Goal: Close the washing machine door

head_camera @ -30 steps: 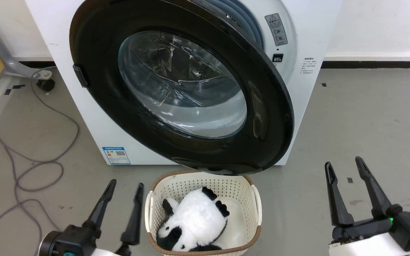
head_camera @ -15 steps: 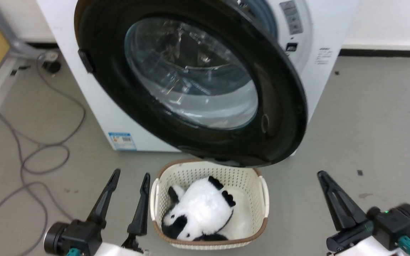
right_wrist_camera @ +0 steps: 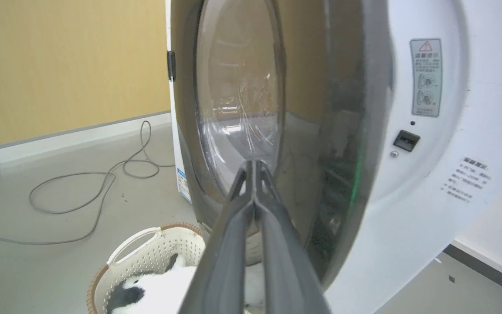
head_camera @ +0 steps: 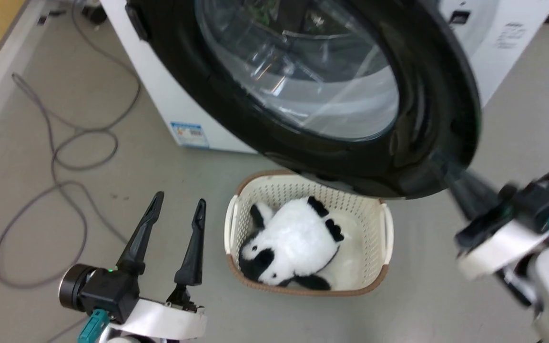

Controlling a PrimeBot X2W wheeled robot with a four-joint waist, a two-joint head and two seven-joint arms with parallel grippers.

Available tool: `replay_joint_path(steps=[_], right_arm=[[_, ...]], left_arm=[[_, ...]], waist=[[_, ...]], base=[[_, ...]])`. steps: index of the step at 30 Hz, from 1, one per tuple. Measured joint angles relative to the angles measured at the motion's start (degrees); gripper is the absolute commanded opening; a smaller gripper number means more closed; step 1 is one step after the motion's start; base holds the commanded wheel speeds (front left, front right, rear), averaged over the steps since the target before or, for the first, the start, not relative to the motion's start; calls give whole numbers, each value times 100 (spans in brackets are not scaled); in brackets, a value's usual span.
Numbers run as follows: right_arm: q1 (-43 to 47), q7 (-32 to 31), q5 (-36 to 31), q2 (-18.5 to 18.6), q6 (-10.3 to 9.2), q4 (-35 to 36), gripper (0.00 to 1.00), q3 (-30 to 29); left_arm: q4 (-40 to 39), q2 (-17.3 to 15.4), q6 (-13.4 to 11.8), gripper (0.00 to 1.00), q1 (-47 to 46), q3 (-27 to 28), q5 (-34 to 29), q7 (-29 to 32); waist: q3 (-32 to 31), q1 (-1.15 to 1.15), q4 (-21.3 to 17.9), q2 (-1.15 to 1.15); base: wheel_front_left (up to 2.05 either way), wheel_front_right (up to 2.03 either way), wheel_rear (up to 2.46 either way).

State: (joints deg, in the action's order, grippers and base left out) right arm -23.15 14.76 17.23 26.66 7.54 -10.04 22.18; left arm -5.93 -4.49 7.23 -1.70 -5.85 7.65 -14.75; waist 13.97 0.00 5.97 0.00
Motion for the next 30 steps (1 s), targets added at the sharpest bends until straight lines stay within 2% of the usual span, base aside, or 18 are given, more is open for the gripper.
replay_joint_path(steps=[12,19,30], right_arm=[[-1319,-13,580,514,4,-829,0,-286],[-2143,-315,737,815,5,-1102,0,-244],[-3011,-564,1114,958,20,-1599,0,-319]], left_arm=[[-42,73,0,100,-374,-210,-10,0],[-113,114,1,100,-656,-282,-44,0],[-89,144,1,100,-840,-355,-143,0]], waist=[[690,0,288,0],[1135,0,415,0],[1530,0,553,0]], base=[[0,0,0],[0,0,0],[0,0,0]])
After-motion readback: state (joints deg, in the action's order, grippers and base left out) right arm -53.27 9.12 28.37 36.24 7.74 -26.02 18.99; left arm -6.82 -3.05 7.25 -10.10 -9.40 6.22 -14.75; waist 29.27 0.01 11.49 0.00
